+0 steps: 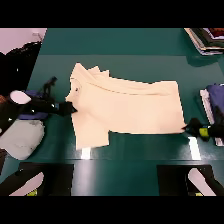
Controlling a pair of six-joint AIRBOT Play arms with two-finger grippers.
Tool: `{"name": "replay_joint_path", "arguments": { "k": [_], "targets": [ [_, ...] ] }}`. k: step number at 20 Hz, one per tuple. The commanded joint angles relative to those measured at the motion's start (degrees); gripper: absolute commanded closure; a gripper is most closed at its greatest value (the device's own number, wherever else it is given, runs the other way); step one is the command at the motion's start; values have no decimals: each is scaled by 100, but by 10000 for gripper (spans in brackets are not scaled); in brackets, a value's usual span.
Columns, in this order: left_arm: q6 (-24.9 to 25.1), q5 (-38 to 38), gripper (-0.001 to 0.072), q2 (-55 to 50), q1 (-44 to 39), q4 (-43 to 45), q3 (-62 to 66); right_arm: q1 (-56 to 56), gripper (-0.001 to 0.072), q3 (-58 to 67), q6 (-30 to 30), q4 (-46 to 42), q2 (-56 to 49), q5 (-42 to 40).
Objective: Fold the shirts.
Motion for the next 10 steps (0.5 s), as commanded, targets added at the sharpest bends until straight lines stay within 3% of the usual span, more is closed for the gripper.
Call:
{"name": "replay_joint_path", "arguments": {
  "k": [1, 5, 10],
  "targets": [
    [-136, -251, 681, 557, 7, 260, 1071, 50, 695, 1067, 11, 210, 649, 168],
    [-133, -280, 681, 979, 7, 271, 3705, 50, 695, 3320, 9, 798, 1069, -28],
    [-133, -127, 681, 981, 7, 575, 7171, 48, 695, 6634, 7, 737, 748, 87]
  ]
}}
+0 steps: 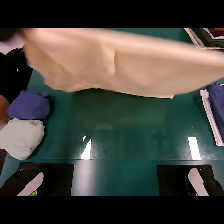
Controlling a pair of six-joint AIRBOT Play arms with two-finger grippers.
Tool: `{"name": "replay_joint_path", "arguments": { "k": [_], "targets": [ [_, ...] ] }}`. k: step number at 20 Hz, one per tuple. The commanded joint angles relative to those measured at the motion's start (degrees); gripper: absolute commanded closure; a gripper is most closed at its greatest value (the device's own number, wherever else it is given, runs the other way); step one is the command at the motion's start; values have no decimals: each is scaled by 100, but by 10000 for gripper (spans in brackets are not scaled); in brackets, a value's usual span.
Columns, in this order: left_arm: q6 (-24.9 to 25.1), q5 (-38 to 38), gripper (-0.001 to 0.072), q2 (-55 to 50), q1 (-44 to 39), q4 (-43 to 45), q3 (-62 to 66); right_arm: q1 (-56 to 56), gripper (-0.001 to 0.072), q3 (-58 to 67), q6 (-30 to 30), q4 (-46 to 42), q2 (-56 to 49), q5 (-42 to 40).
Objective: Fold the shirts.
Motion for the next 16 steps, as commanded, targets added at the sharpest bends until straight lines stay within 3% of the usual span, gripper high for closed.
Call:
{"name": "replay_joint_path", "arguments": {
  "k": [1, 4, 7, 10, 16],
  "targets": [
    [-26, 188, 681, 55, 4, 308, 2367, 2, 695, 2297, 2, 39, -219, 96],
    [-254, 610, 681, 199, 4, 306, 3187, 2, 695, 3801, 4, -323, -529, 525],
    [-485, 568, 682, 354, 4, 293, 3311, 4, 695, 4592, 13, -1003, -680, 1056],
    [-662, -24, 682, 310, 4, 343, 3130, 2, 696, 3869, 13, -1320, -339, 1073],
    [-654, -597, 681, 181, 4, 376, -87, 26, 696, 1956, 13, -1239, -629, 1502]
  ]
}}
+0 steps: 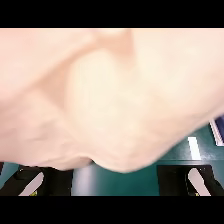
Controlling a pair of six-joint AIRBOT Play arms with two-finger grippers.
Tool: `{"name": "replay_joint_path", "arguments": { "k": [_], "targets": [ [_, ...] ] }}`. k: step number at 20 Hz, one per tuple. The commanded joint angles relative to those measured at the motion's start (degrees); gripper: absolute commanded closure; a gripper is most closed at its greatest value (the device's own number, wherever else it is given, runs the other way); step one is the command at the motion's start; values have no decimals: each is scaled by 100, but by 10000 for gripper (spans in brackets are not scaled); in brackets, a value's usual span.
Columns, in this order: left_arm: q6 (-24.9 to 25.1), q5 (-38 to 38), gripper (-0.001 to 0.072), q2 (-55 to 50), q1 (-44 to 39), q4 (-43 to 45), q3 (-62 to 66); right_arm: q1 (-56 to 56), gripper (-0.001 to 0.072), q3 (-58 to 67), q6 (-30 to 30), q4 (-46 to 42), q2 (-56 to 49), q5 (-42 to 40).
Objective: Fold the shirts.
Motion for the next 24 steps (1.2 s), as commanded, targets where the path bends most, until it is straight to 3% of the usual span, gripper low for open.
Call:
{"name": "replay_joint_path", "arguments": {
  "k": [1, 6, 9, 12, 16, 19, 24],
  "targets": [
    [-13, -420, 681, -227, 4, 39, -1873, 144, 696, -870, -4, -83, -476, 428],
    [37, -245, 681, -1519, 4, 271, -3432, 1045, 696, -1987, 42, -487, -1884, 492],
    [251, 474, 681, -2616, 4, 269, -3456, 1436, 696, -2236, 190, -697, -2883, 20],
    [291, 1596, 681, -3442, 7, 232, -3268, 1663, 696, -1904, 249, -656, -3773, -850],
    [435, 2065, 681, -4225, 7, 243, -2439, 1976, 696, -901, 341, -662, -4597, -1285],
    [874, 1827, 681, -4312, 133, 280, -2083, 2118, 696, -501, 334, -713, -4837, -1235],
    [911, -173, 681, -4299, 680, 417, -2057, 2138, 696, -1239, 337, -706, -4610, -938]
  ]
}}
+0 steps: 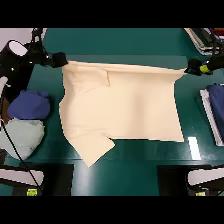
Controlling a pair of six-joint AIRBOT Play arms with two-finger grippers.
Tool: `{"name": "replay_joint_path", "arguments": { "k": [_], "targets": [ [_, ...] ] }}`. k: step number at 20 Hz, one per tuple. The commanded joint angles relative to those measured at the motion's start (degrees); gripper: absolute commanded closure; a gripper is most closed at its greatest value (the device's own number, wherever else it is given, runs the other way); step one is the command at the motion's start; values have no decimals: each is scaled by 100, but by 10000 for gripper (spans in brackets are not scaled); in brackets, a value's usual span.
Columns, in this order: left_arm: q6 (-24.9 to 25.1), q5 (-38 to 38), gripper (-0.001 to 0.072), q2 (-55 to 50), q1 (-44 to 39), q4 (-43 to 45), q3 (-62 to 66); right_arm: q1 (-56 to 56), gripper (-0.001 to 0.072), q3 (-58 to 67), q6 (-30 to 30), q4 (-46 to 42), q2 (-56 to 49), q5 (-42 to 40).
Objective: Fold the shirts.
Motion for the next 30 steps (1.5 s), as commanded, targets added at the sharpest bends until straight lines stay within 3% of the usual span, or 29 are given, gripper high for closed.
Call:
{"name": "replay_joint_path", "arguments": {
  "k": [1, 6, 10, 11, 12, 13, 14, 15, 18, 22, 26, 30],
  "targets": [
    [153, -1375, 681, -48, 289, 210, -31, 83, 696, -680, 4, -46, 205, 4],
    [168, -1327, 680, -48, 286, 380, -1001, 256, 696, -2175, 9, -20, 570, -612],
    [-31, -1285, 679, -48, 286, 382, -1519, 393, 695, -2577, 9, 68, 597, -647],
    [-116, -1318, 594, -46, 286, 378, -1519, 385, 695, -2573, 9, 170, 601, -632],
    [-199, -1349, 286, -35, 286, 378, -1519, 385, 691, -2568, 11, 236, 632, -616],
    [-260, -1392, 169, -22, 286, 380, -1513, 385, 599, -2568, 11, 319, 686, -586],
    [-345, -1460, 167, 26, 289, 402, -1506, 380, 374, -2566, 13, 313, 776, -501],
    [-345, -1541, 167, 122, 293, 452, -1508, 337, 345, -2568, 11, 280, 901, -367],
    [-391, -1880, 167, 743, 293, 872, -1738, 94, 345, -2581, -55, 258, 1449, 83],
    [-970, -1862, 168, 2186, 291, 907, -3681, -348, 345, -2581, -101, 273, 2181, 468],
    [-1187, -1915, 168, 3646, 162, 608, -5777, -551, 345, -2579, -101, 278, 2549, 417],
    [-1482, -1779, 168, 4459, -256, 186, -6717, -555, 345, -2579, -101, 330, 2599, 461]
  ]
}}
